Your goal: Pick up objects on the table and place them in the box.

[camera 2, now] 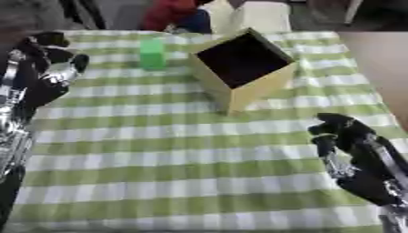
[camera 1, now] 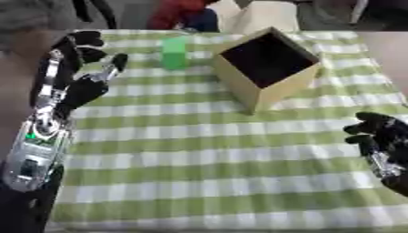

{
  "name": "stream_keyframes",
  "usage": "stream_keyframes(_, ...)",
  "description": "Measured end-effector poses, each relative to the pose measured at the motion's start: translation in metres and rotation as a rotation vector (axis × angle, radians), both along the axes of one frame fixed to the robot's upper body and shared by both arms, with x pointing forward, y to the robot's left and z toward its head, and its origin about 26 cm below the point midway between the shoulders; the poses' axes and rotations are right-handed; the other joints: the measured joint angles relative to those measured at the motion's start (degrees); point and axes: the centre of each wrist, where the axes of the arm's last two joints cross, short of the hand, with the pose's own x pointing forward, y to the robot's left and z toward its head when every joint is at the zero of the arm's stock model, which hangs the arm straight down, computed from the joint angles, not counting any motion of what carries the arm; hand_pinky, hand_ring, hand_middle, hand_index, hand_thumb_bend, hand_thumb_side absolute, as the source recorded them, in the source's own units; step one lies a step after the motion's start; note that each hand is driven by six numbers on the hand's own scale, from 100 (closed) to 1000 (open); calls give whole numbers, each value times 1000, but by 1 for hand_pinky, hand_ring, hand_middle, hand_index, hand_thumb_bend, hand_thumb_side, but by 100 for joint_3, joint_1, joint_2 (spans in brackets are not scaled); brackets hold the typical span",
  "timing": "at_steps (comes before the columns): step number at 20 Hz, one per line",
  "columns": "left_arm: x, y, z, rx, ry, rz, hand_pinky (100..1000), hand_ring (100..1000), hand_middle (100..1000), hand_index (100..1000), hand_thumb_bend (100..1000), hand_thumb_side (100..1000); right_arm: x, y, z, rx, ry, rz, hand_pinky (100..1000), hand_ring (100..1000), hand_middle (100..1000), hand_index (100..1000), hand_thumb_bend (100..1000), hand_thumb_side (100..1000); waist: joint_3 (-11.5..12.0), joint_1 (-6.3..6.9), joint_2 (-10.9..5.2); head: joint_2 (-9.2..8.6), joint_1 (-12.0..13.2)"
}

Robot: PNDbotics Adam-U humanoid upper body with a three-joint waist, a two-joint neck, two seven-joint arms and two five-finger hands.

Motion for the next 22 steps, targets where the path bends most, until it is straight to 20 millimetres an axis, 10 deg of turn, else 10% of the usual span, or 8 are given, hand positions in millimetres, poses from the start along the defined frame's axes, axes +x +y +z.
stream_keyframes(22, 95, 39, 129, 604, 0, 57, 751, 719, 709, 800, 766, 132, -1, 2, -2, -5, 9, 15, 702, 773, 619, 841, 100, 323, -246, 47, -52, 0, 59)
